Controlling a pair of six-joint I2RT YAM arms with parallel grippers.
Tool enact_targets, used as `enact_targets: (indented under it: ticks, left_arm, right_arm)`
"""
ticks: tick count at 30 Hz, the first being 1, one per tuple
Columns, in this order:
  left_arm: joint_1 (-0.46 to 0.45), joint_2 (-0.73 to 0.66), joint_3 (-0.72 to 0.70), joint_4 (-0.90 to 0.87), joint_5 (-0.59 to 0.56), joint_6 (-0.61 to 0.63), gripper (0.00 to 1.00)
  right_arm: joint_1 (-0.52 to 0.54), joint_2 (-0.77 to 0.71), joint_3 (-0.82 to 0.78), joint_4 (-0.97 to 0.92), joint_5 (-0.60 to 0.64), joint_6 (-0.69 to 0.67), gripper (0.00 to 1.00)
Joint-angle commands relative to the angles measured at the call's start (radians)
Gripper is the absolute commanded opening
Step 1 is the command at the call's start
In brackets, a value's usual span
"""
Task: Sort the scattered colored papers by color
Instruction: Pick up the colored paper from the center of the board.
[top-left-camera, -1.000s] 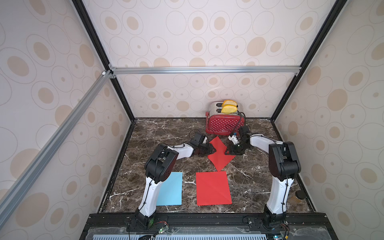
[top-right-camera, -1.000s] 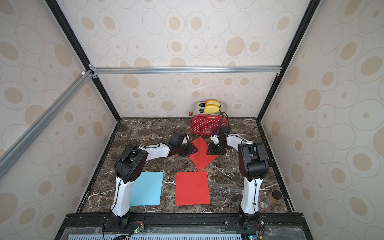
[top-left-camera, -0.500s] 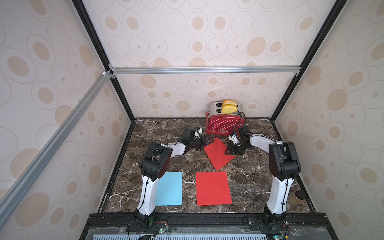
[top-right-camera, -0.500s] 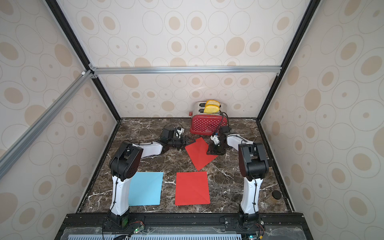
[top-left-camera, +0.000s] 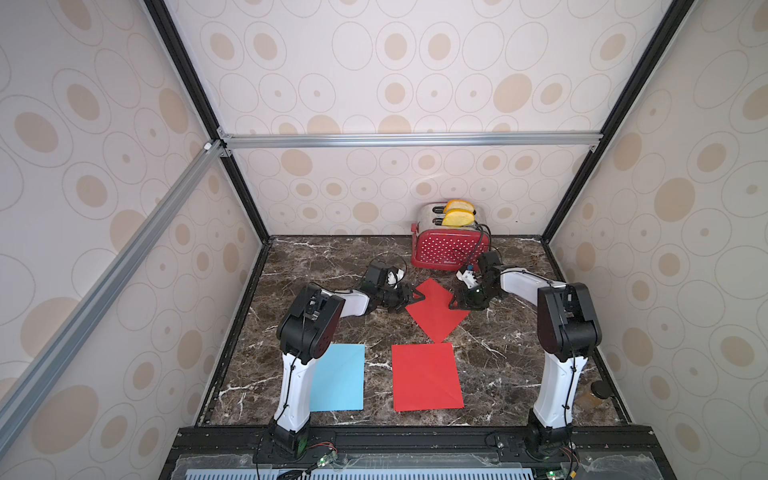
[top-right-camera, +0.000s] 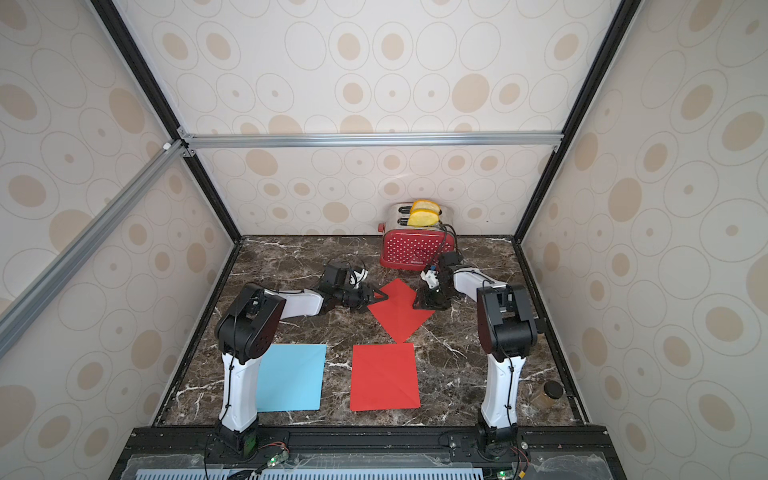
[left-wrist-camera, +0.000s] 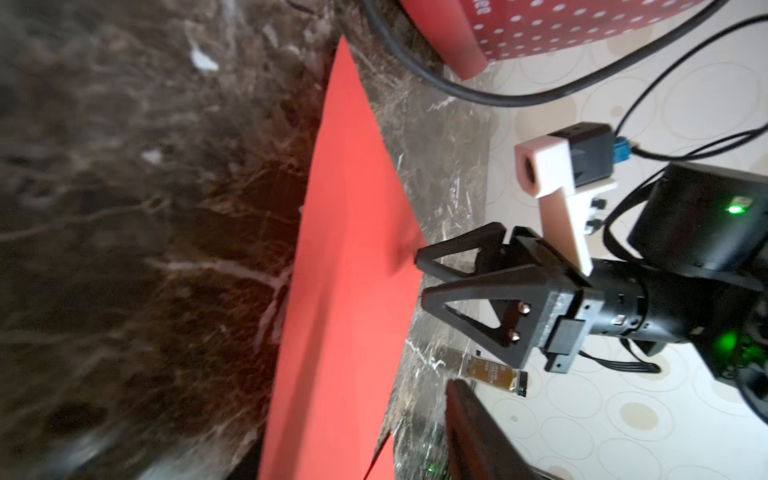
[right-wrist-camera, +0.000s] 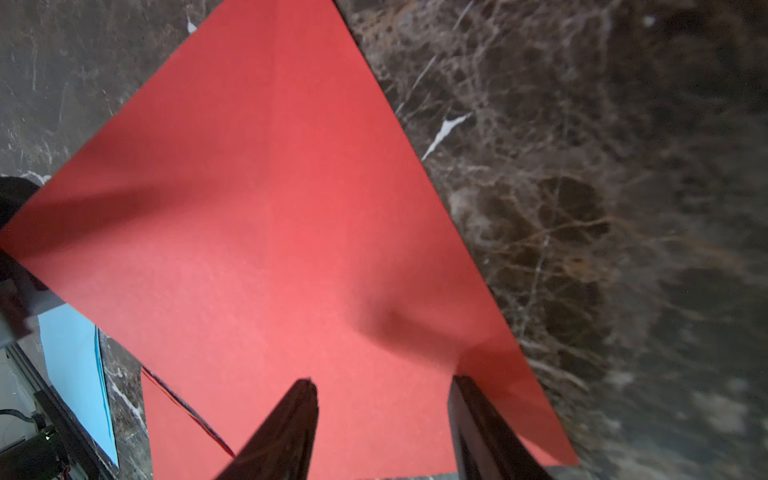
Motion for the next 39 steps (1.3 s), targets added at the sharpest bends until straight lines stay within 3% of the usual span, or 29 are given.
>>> enact_targets:
  ticks: [1,3,5,6,14,22,26,33,39]
  left_arm:
    - [0.0,-0.053,0.03,-0.123,-0.038,0.104,0.33]
    - [0.0,-0.048,0.038,-0.14,-0.045,0.11,0.21]
    - [-0.001,-0.046,0.038,-0.147,-0.055,0.116,0.01]
    - [-0.001,-0.048,0.035,-0.147,-0.065,0.116,0.0]
    - [-0.009,-0.02,0.052,-0.011,-0.137,0.069,0.0]
    - [-0.009,0.039,0.306,-0.069,-0.142,0.08,0.0]
    - [-0.008,-0.002,0.354,-0.062,-0.132,0.048,0.0]
    - [-0.035,-0.13,0.259,0.066,-0.113,-0.124,0.0]
    - [-0.124,-0.203,0.187,0.161,-0.046,-0.256,0.0]
  right_arm:
    - [0.0,0.031,-0.003,-0.03,0.001,0.008,0.57]
    - [0.001,0.028,0.003,-0.031,0.0,0.009,0.57]
    - [0.001,0.018,0.01,-0.034,-0.003,0.008,0.57]
    - [0.001,0.009,0.011,-0.03,-0.006,0.007,0.57]
    - [0.0,-0.118,0.019,0.03,-0.068,0.062,0.67]
    - [0.001,-0.31,-0.025,0.052,-0.121,0.076,0.89]
    - [0.001,-0.402,-0.046,0.005,-0.114,0.072,0.96]
    - [0.0,-0.607,-0.137,-0.073,0.028,0.025,1.0]
    - [-0.005,-0.719,-0.204,-0.135,0.121,-0.013,1.0]
